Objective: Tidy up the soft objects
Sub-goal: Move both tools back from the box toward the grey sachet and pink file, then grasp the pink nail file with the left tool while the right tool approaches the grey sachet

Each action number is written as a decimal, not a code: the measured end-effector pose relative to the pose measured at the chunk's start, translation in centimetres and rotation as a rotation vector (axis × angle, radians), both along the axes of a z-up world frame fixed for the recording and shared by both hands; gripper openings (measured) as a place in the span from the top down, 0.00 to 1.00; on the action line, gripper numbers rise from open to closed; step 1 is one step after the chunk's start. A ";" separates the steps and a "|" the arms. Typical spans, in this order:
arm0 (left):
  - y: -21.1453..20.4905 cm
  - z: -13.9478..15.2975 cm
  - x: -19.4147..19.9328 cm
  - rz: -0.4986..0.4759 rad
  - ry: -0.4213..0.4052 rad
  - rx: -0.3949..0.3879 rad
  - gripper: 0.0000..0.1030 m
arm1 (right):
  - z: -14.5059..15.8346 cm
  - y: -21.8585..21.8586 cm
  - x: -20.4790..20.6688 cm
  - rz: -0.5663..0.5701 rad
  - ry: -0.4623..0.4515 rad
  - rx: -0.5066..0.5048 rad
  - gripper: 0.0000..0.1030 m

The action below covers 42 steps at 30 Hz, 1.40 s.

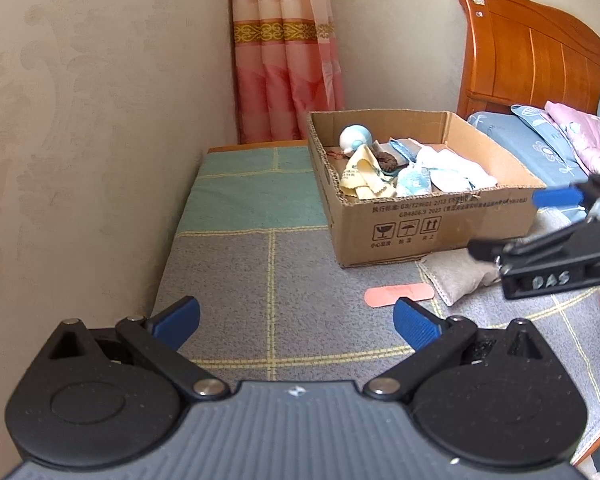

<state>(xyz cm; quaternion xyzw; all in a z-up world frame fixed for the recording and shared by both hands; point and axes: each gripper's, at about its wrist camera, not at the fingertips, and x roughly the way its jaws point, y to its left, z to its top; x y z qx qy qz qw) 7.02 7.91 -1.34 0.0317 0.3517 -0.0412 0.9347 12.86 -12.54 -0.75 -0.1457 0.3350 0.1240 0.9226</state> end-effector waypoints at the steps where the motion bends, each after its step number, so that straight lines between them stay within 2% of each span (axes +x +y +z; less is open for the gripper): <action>1: -0.1 0.0 0.0 -0.001 0.000 0.001 0.01 | -0.6 -0.2 0.1 -0.015 0.025 0.005 0.00; 6: -0.1 -0.2 0.0 0.002 0.005 0.004 0.01 | -2.9 -0.7 0.6 -0.051 0.119 0.034 0.00; 10: 0.0 -0.2 0.0 0.005 0.012 0.012 0.01 | -4.4 -0.1 1.5 -0.072 0.156 0.048 0.00; 18: 0.2 -0.5 0.3 0.017 0.029 0.020 0.01 | -5.6 1.0 3.6 -0.148 0.150 0.055 0.00; 22: 0.0 -0.7 0.6 0.009 0.037 0.024 0.01 | -6.4 1.0 4.1 -0.148 0.167 0.047 0.00; 29: -1.1 -1.2 1.5 -0.024 0.052 0.032 0.01 | -6.5 -2.1 3.5 -0.205 0.179 0.079 0.00; 35: -2.5 -2.5 4.0 -0.057 0.067 0.060 0.01 | -6.4 -3.9 2.4 -0.185 0.201 0.090 0.00; 42: -3.4 -5.4 8.5 -0.020 0.145 0.081 0.01 | -6.4 -4.3 1.9 -0.151 0.190 0.094 0.00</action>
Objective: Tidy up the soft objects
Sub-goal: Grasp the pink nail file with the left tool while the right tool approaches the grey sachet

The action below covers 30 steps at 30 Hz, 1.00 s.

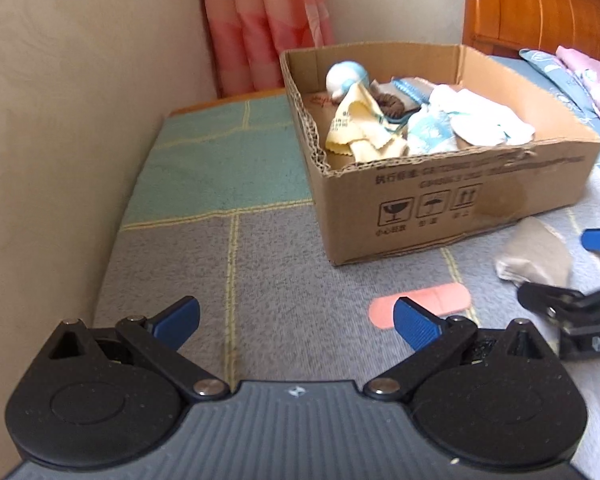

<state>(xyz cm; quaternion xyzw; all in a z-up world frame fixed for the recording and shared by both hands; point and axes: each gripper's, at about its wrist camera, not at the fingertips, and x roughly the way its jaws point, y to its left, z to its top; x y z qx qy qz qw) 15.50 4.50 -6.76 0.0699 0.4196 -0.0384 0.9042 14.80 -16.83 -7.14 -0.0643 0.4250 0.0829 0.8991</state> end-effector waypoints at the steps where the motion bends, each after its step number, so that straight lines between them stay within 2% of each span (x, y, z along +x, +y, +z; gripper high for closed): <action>1: -0.1 -0.2 0.3 0.005 0.010 -0.004 0.01 | 0.0 0.0 -0.1 0.002 -0.004 0.002 0.00; 11: -0.7 -1.0 2.5 0.043 0.046 -0.016 0.00 | -0.1 -0.1 -0.6 0.006 -0.035 0.008 0.00; 16: -0.6 -0.8 1.9 0.007 0.091 0.005 0.00 | -0.1 -0.1 -0.6 0.007 -0.037 0.009 0.00; 23: -0.7 -0.8 -0.9 -0.086 0.156 -0.036 0.00 | -0.1 -0.1 -0.8 0.010 -0.043 0.011 0.00; 26: -1.0 -0.5 -1.7 -0.094 0.137 -0.022 0.01 | -0.1 -0.1 -0.8 0.011 -0.045 0.011 0.00; 30: -1.3 -0.1 -2.7 -0.144 0.113 -0.088 0.01 | -0.1 -0.1 -1.0 0.019 -0.051 0.013 0.00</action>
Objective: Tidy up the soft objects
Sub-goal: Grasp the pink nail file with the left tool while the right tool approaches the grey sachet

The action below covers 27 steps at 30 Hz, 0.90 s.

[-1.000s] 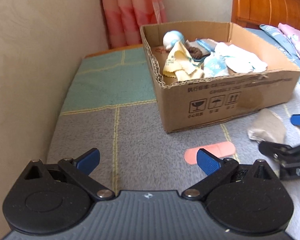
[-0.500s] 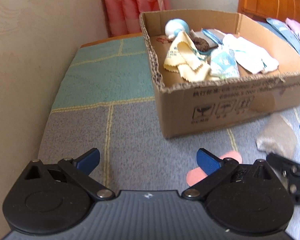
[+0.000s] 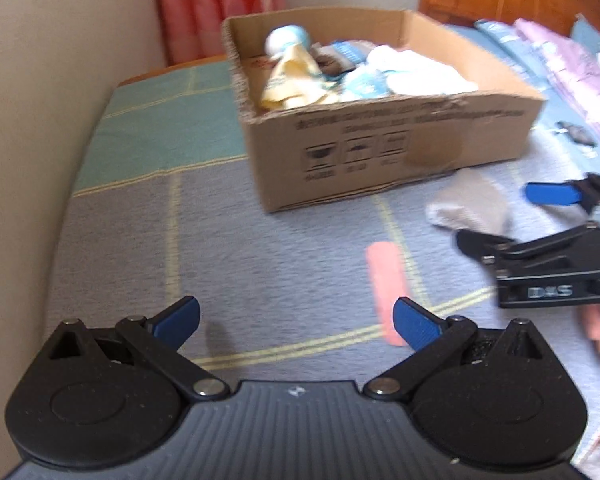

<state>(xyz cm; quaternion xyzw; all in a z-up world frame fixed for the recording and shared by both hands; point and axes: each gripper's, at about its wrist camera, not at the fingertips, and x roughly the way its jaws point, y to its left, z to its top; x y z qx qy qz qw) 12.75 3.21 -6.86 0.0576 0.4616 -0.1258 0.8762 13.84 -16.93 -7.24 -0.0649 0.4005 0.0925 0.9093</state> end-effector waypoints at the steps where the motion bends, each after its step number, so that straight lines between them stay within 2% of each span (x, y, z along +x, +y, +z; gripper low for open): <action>1: -0.2 -0.1 -0.1 -0.013 0.001 -0.013 0.01 | 0.0 0.0 0.0 0.002 -0.002 0.000 0.00; 6: -1.7 -0.5 -0.4 -0.039 -0.014 -0.024 0.08 | 0.0 -0.3 -0.1 0.026 -0.007 0.003 0.00; 7: -2.0 -0.6 -0.5 -0.045 -0.022 -0.027 0.16 | 0.0 -0.3 -0.2 0.034 -0.011 0.003 0.00; 11: -3.3 -0.9 -1.0 -0.071 -0.057 -0.012 0.35 | -0.1 -0.8 -0.4 0.065 -0.026 0.009 0.00; 13: -3.6 -0.7 -1.2 -0.080 -0.063 -0.022 0.48 | -0.1 -1.0 -0.5 0.075 -0.031 0.011 0.00; 17: -4.2 -0.5 -1.3 -0.086 -0.075 -0.028 0.63 | -0.1 -1.1 -0.6 0.081 -0.040 0.014 0.00; 19: -4.4 -0.5 -1.2 -0.074 -0.083 -0.032 0.73 | -0.2 -1.2 -0.7 0.081 -0.044 0.015 0.00; 23: -4.4 -0.5 -1.2 -0.052 -0.093 -0.028 0.83 | -0.3 -1.2 -0.8 0.085 -0.051 0.017 0.00; 27: -3.8 -0.3 -1.2 -0.030 -0.083 -0.021 0.83 | -0.2 -1.4 -1.0 0.094 -0.051 0.018 0.00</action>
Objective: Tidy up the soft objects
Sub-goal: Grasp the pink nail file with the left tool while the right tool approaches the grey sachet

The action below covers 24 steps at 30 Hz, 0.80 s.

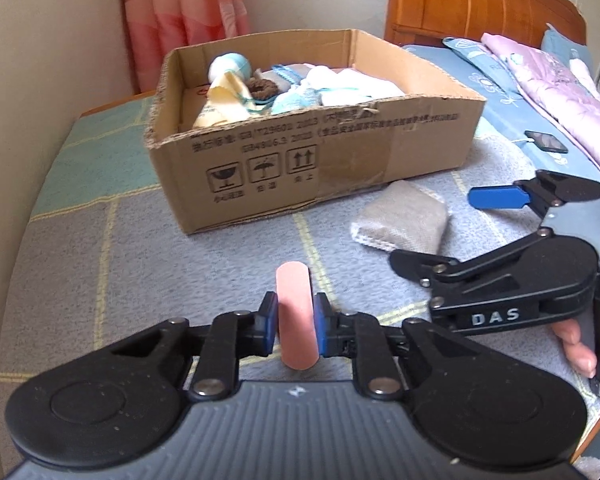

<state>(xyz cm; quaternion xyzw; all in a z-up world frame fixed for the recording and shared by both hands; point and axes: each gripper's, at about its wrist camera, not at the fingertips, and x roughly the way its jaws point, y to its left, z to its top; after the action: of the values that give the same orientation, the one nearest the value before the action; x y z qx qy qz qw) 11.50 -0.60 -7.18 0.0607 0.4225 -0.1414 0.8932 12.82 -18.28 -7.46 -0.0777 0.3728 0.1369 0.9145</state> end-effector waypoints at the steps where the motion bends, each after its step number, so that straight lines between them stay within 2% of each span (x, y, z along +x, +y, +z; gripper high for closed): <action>1: 0.2 0.0 0.0 0.007 0.001 0.005 0.83 | 0.0 0.0 0.0 0.002 0.000 0.000 0.00; 12: 1.5 0.1 -0.2 0.043 0.009 0.002 0.83 | -0.1 1.4 1.2 0.110 -0.005 0.007 0.00; 18: 1.6 0.1 -0.2 0.046 0.006 -0.006 0.83 | -0.1 2.4 2.0 0.132 -0.005 0.006 0.00; 20: 1.6 0.1 -0.2 0.046 0.006 -0.006 0.83 | 0.0 2.6 2.0 0.133 -0.010 0.003 0.03; 24: 1.5 0.1 -0.4 0.055 0.002 -0.007 0.83 | 0.4 2.5 1.8 0.112 -0.018 0.004 0.17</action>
<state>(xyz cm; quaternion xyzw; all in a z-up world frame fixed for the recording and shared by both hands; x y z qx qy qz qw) 11.13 0.91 -7.04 0.0458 0.4243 -0.1182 0.8966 14.61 -15.82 -7.11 -0.0980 0.3594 0.1881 0.9088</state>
